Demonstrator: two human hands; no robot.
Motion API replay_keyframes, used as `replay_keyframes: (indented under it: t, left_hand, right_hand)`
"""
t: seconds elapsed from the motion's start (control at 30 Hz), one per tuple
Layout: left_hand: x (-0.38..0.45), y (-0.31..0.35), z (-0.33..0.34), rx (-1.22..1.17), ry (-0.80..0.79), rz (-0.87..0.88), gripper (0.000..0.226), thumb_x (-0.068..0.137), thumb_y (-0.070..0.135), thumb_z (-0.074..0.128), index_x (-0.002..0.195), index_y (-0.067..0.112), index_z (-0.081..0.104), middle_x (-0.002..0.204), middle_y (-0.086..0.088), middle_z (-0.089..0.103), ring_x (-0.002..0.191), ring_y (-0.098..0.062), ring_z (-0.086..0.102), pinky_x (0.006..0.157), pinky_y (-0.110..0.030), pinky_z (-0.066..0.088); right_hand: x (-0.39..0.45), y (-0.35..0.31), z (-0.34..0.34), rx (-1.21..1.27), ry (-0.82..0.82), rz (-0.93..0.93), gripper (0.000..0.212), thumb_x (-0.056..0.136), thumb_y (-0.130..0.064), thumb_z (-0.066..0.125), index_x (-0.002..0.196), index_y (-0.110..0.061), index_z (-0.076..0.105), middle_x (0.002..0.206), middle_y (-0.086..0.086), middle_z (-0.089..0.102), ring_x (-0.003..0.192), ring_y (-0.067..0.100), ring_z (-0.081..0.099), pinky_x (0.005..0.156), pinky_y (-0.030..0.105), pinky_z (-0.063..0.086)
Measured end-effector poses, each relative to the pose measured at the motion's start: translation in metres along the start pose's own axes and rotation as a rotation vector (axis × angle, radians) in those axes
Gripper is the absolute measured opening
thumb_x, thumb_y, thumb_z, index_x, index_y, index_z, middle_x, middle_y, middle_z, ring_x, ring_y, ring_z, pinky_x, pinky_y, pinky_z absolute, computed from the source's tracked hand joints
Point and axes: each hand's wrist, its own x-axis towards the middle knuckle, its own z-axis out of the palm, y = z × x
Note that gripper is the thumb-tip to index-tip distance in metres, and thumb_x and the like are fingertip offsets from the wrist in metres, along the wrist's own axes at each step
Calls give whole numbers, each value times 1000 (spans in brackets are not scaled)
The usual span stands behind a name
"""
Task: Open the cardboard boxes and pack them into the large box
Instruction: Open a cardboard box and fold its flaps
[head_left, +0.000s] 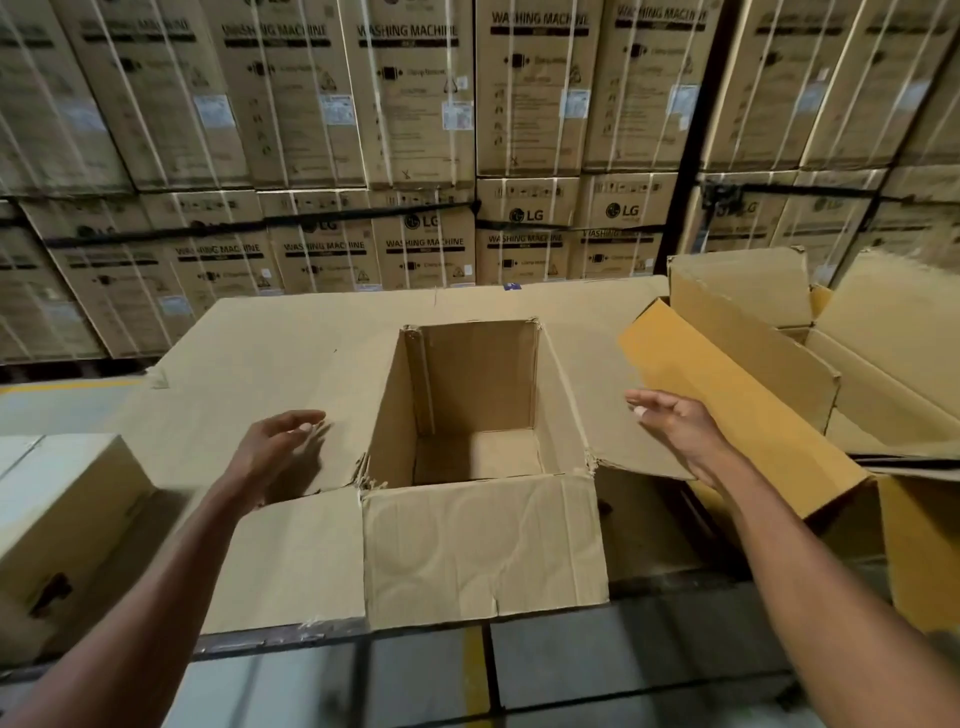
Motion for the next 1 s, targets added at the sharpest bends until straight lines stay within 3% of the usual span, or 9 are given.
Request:
replay_keyframes:
  t: [0.1,0.27,0.37,0.47,0.6,0.7,0.83,0.9,1.0]
  left_hand:
    - [12,27,-26,51,24,108,25,99,10,58,116,18,75,119,1,73,115,-15,64,93,-30,45]
    - [29,68,-41,94,-46,135,24,99,11,59,112,20,77,115,5,76,109,-10,64,92,-27,44]
    - [34,90,-36,144,-86,152,25,99,9,60,113,19,77,111,6,76,113,-12,65,96,-28,45]
    - [35,111,-23,256,-151,199,28,98,6,59,120,18,73,109,10,73,106,-5,65,84,-19,46]
    - [43,124,-9,382,-256,181,37,99,8,60,135,15,63,127,-7,66,113,-22,63,85,-29,49]
    - [48,130,-6,475,-251,128,46,94,-2,59,139,8,60,132,-12,64,114,-24,62,84,-27,49]
    - [44,135,-1,568,-190,112,56,86,-12,55,140,4,57,138,-12,63,124,-24,61,98,-31,47]
    - [36,137,3,577,-166,123,60,86,-14,49,142,4,55,140,-11,61,124,-23,61,95,-28,46]
    - [25,143,7,536,-110,137,61,86,-12,48,144,5,53,142,-8,60,106,-18,60,83,-25,50]
  right_hand:
    - [8,-34,-12,-87,-28,-29,32,94,2,66,113,-23,75,129,4,69,123,15,62,105,32,50]
    - [9,-96,-9,-244,-132,-70,37,95,-1,65,129,-16,69,125,-3,68,116,4,60,77,11,54]
    - [18,-118,4,-405,-172,-106,39,96,-6,67,131,-22,68,128,-10,68,117,1,60,83,15,48]
    - [26,-134,21,-485,-183,-124,42,95,-3,68,133,-20,67,132,-5,67,123,9,59,90,20,48]
    - [39,-149,35,-621,-164,-141,45,92,-5,71,133,-23,68,137,-4,65,126,12,57,107,28,41]
    - [46,-150,46,-724,-148,-114,46,89,-6,75,130,-26,70,134,-1,67,122,15,60,106,33,47]
    - [48,-142,56,-867,-91,-151,53,82,2,77,130,-19,69,129,2,69,117,16,63,99,27,50]
    - [48,-140,54,-898,-84,-146,55,78,5,80,129,-15,70,127,4,70,115,16,64,96,25,49]
    - [43,-143,49,-909,-67,-143,59,76,8,80,131,-10,68,128,7,70,117,18,64,97,27,50]
